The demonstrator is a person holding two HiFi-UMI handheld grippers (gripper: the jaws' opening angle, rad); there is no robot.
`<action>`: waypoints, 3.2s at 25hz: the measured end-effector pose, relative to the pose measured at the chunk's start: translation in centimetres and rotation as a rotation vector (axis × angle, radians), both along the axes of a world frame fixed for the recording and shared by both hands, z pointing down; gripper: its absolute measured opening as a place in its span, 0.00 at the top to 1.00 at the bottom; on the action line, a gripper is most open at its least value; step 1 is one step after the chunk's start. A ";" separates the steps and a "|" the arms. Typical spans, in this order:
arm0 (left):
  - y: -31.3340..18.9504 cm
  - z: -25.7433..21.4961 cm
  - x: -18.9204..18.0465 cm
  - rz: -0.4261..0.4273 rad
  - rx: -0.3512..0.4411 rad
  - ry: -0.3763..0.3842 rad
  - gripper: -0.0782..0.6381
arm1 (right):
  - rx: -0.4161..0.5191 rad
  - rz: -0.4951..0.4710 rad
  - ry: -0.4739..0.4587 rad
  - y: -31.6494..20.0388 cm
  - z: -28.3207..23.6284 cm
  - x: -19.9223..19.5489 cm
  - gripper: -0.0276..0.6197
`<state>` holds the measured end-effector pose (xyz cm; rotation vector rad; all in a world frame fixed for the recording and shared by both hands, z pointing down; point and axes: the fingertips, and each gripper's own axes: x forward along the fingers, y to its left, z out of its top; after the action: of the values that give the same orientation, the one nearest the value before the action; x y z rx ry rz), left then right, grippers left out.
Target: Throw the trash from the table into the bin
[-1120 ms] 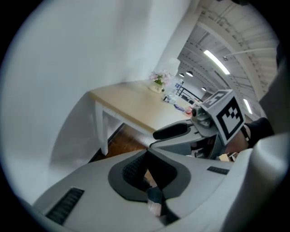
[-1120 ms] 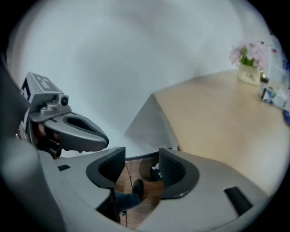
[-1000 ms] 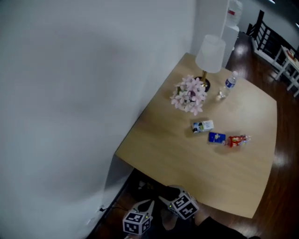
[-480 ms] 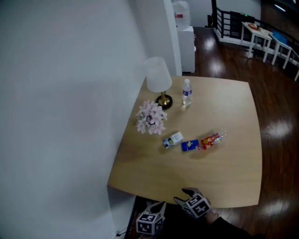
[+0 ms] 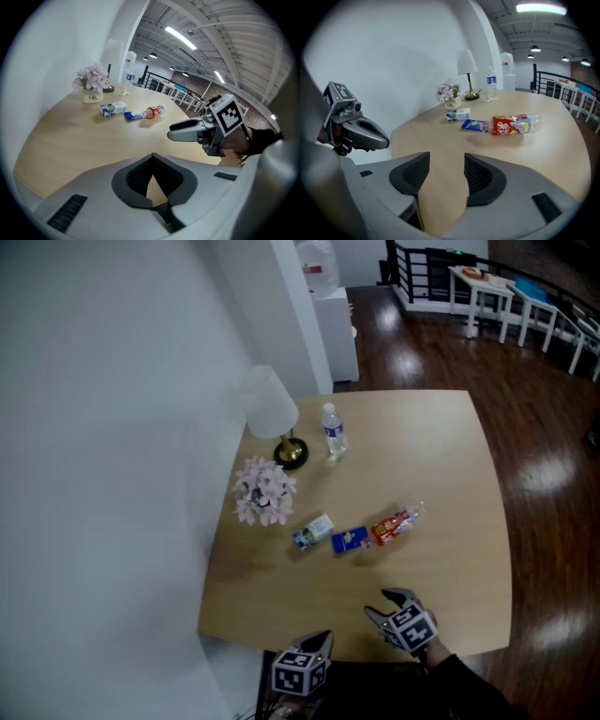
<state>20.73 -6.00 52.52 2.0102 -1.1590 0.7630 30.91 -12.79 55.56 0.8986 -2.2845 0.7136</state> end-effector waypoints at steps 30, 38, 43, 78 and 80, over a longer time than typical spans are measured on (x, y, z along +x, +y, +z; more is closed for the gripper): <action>-2.6 2.7 3.1 -0.044 -0.128 -0.036 0.88 | 0.275 -0.747 0.667 -19.2 5.6 6.5 0.31; -2.6 2.8 2.8 -0.055 -0.121 -0.028 0.88 | 0.270 -0.729 0.656 -18.5 5.6 7.0 0.50; -2.7 2.0 2.6 -0.056 -0.088 -0.022 0.88 | 0.257 -0.677 0.591 -16.6 3.1 6.7 0.51; 14.4 -1.1 -16.3 -0.545 0.030 0.002 0.88 | -0.078 -0.654 0.003 11.9 -3.8 -21.5 0.52; 16.3 -0.9 -17.5 -0.604 0.026 0.002 0.88 | -0.096 -0.708 0.000 14.1 -3.4 -23.2 0.52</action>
<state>3.27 10.30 51.60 1.5402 -1.6635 0.4338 7.76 1.28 52.13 0.0136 -2.3145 0.4871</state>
